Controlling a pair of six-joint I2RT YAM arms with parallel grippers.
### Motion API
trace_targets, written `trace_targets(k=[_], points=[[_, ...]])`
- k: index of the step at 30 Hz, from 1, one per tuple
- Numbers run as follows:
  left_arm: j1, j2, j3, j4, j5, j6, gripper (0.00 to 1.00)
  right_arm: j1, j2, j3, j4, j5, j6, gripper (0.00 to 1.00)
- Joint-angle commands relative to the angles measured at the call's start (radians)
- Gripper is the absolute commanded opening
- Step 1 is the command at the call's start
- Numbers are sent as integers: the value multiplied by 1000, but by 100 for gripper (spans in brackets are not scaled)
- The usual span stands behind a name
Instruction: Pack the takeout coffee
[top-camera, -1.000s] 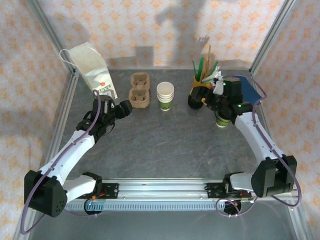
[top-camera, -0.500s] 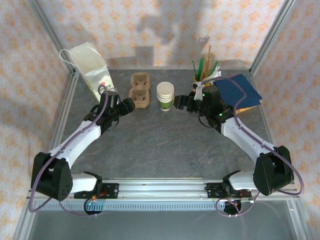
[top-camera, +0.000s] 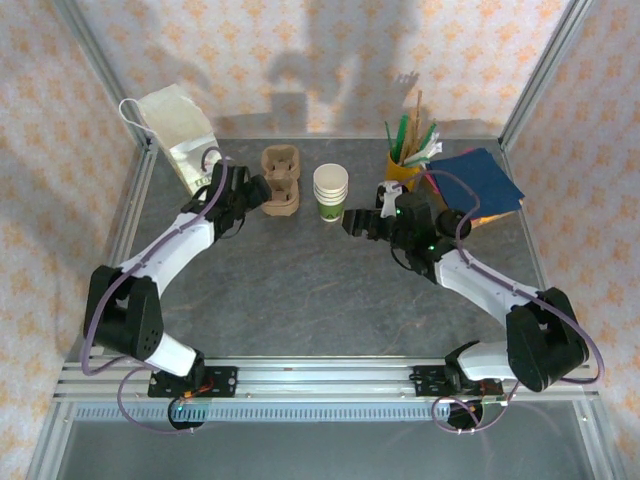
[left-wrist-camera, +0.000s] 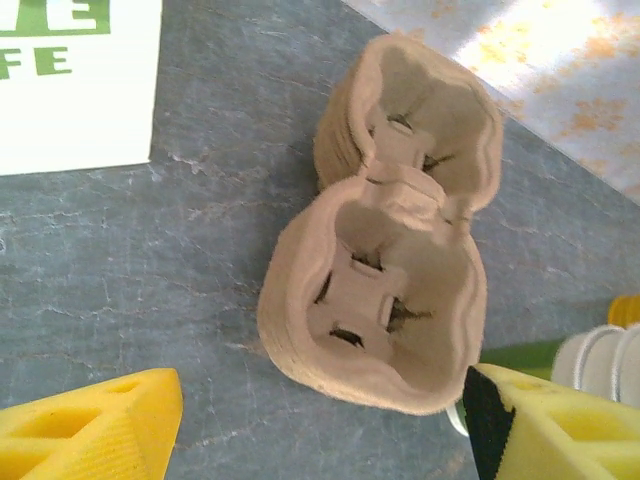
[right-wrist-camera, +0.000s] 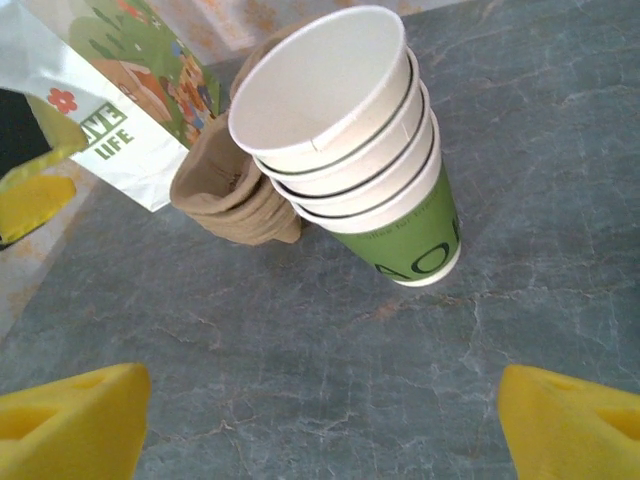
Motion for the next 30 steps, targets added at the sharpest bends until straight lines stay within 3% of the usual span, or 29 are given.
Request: trace_targets(k=[1, 13, 23, 30], points=[[12, 40, 53, -41, -51, -17, 76, 5, -48, -19, 74, 34, -20, 89], [16, 196, 148, -49, 4, -36, 69, 5, -44, -47, 99, 41, -15, 89], [16, 238, 142, -12, 60, -51, 55, 6, -31, -43, 93, 51, -16, 88], [15, 254, 149, -4, 71, -54, 54, 6, -20, -38, 84, 60, -18, 89]])
